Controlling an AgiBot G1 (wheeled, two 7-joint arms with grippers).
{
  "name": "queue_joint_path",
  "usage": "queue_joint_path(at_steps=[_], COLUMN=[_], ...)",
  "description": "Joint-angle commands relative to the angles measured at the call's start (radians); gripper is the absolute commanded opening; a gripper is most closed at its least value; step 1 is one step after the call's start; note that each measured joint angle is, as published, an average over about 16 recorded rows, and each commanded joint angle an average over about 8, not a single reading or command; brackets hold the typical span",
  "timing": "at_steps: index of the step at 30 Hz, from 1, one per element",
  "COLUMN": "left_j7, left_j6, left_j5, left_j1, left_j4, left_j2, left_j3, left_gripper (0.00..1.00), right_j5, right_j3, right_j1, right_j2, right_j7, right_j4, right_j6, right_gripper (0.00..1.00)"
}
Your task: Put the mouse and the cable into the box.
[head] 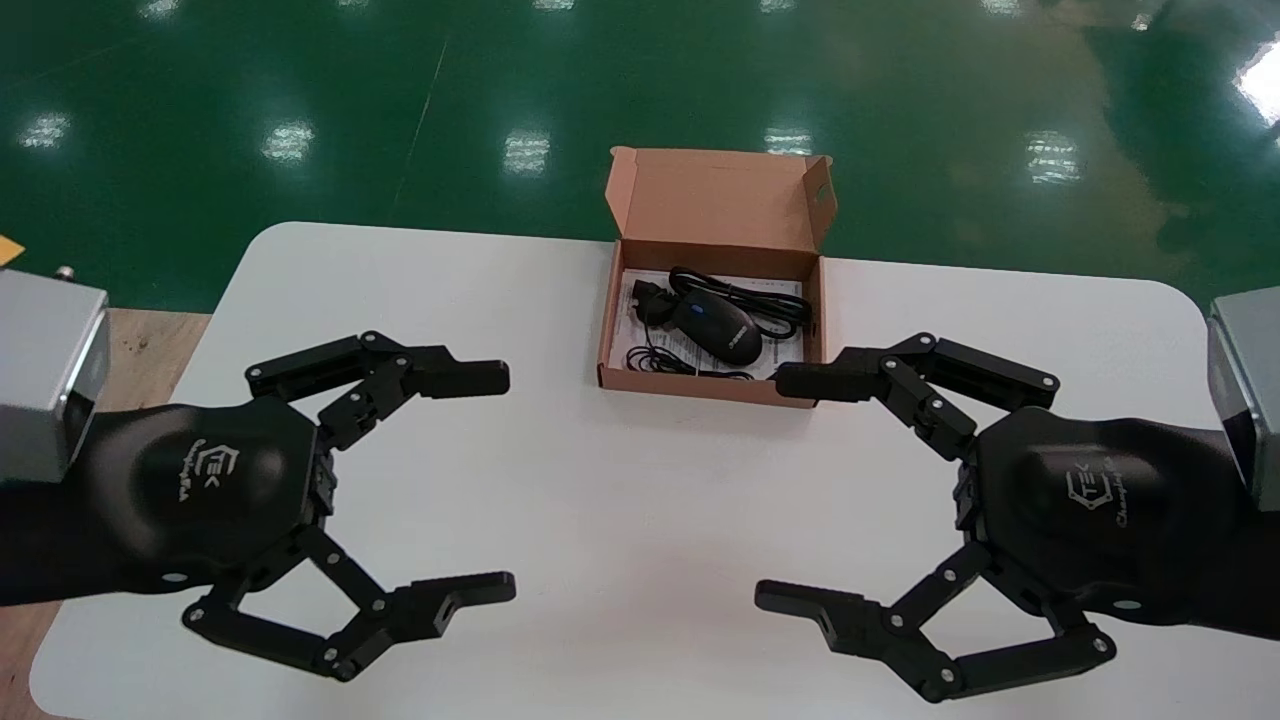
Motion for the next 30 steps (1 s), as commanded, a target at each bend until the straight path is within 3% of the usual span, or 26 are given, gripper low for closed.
queue_joint_path(at_steps=[1,30], left_j7=[0.0,0.0], left_j6=[0.0,-0.002], left_j5=[0.0,0.001], left_j1=[0.0,-0.001], left_j4=[0.0,0.002], left_j2=[0.0,0.002], left_j3=[0.001,0.003], left_gripper=[1.0,1.0], right_j5=[-0.001,-0.003], right_j3=[0.0,-0.001], right_j1=[0.001,0.003], right_j2=[0.0,-0.001], right_j7=[0.0,-0.002], right_j4=[-0.001,-0.003], right_j6=[0.0,0.001], right_gripper=[1.0,1.0])
